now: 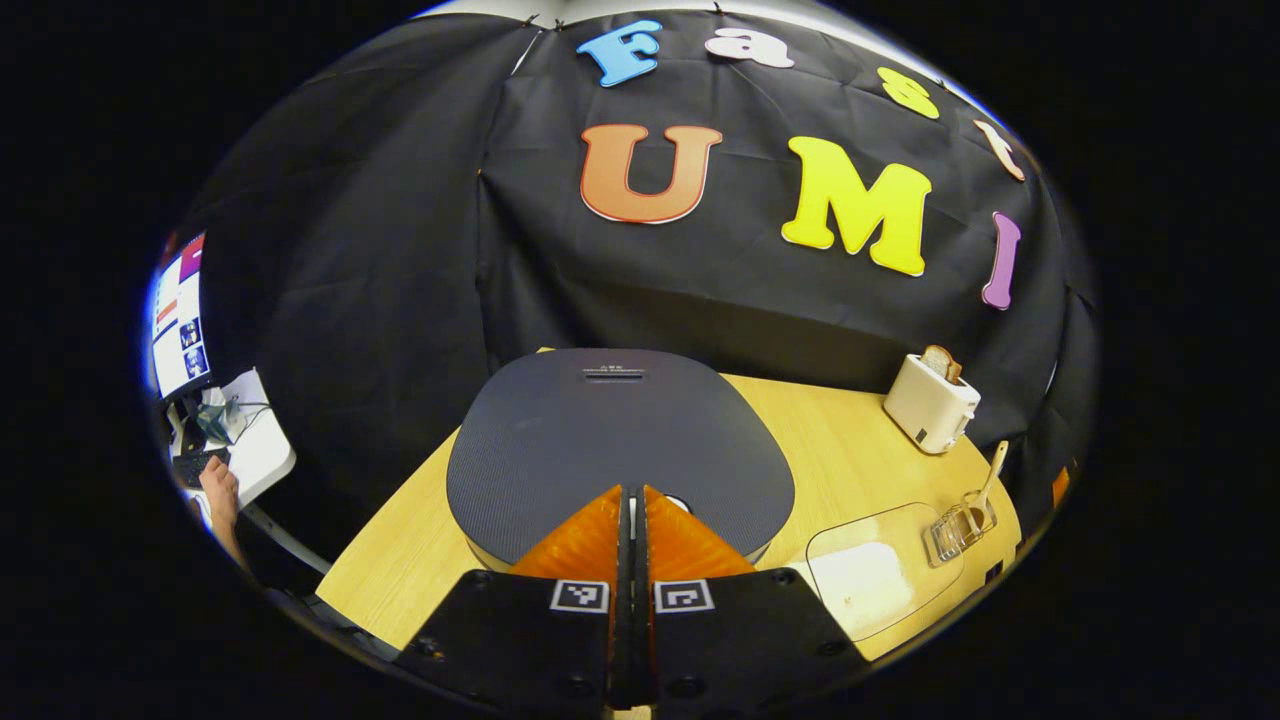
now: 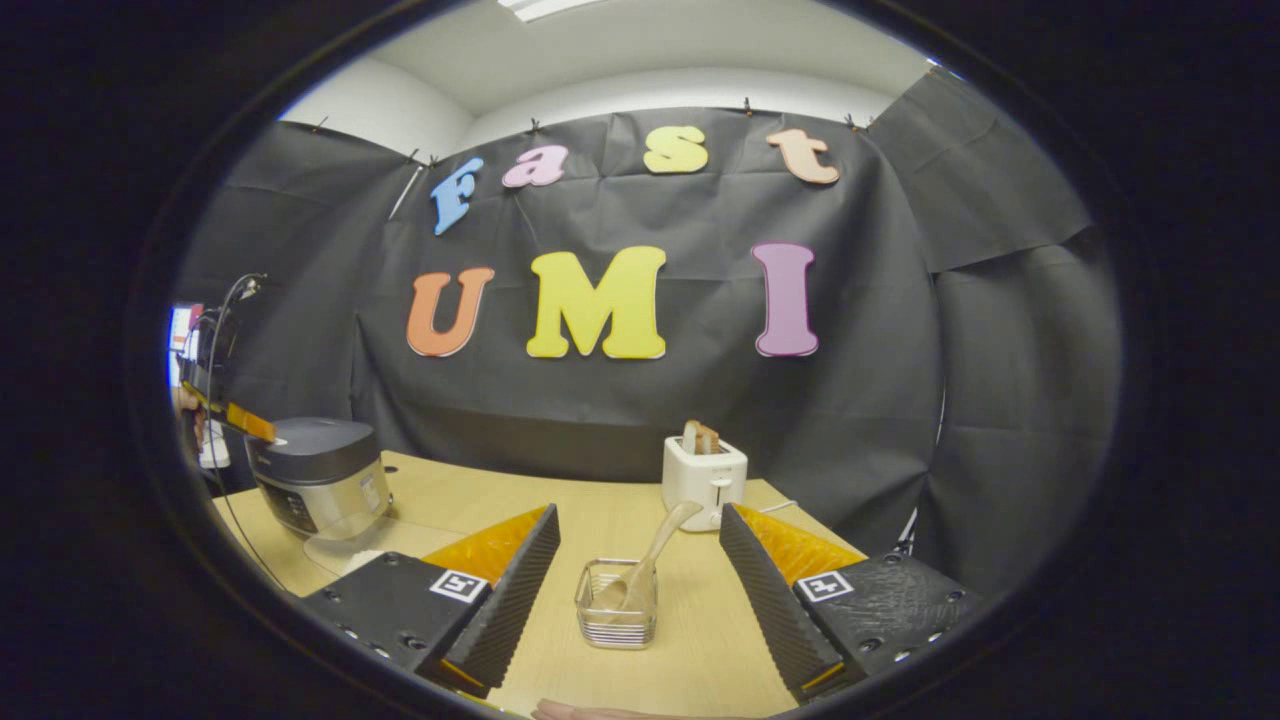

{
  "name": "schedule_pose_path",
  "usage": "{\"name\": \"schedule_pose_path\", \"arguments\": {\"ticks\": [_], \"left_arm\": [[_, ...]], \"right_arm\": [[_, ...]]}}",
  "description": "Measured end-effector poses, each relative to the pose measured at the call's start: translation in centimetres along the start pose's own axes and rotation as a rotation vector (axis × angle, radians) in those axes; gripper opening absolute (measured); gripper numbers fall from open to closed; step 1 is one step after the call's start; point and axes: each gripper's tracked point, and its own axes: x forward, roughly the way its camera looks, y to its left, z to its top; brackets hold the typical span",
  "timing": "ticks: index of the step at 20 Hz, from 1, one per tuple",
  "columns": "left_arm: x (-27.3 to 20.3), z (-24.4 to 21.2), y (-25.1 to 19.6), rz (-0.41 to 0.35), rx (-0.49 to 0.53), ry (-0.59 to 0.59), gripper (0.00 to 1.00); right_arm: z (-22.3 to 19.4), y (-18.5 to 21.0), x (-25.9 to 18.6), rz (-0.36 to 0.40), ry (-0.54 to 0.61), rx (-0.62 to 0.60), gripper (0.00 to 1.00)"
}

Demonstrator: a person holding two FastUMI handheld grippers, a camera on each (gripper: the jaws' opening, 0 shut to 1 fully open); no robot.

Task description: Close the left gripper, press the button to open the rice cooker; take a wooden spoon from the chopstick holder with the right hand, scoop a spoonful of rice and pour it into the rice cooker, then put the wooden spoon back into the chopstick holder.

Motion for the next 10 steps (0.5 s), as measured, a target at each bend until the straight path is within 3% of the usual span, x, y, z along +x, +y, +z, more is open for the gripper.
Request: {"name": "schedule_pose_path", "arguments": {"ticks": [3,6,8,10], "left_arm": [[-1.1,2.8,-0.6,-0.009,-0.049,-0.121,0.03],[-3.2,7.5,-0.8,-0.017,-0.054,-0.306,0.15],[-5.1,9.2,-0.9,-0.001,-0.035,-0.365,0.45],[-6.2,8.6,-1.3,0.008,-0.007,-0.34,0.75]], "right_arm": [[-0.5,-0.7,0.7,-0.021,0.02,0.011,0.96],[-0.6,-0.3,0.9,0.002,0.02,0.025,0.96],[-0.4,-0.6,0.9,-0.008,0.01,0.023,0.96],[-0.7,-0.5,1.0,-0.012,0.015,0.014,0.96]]}}
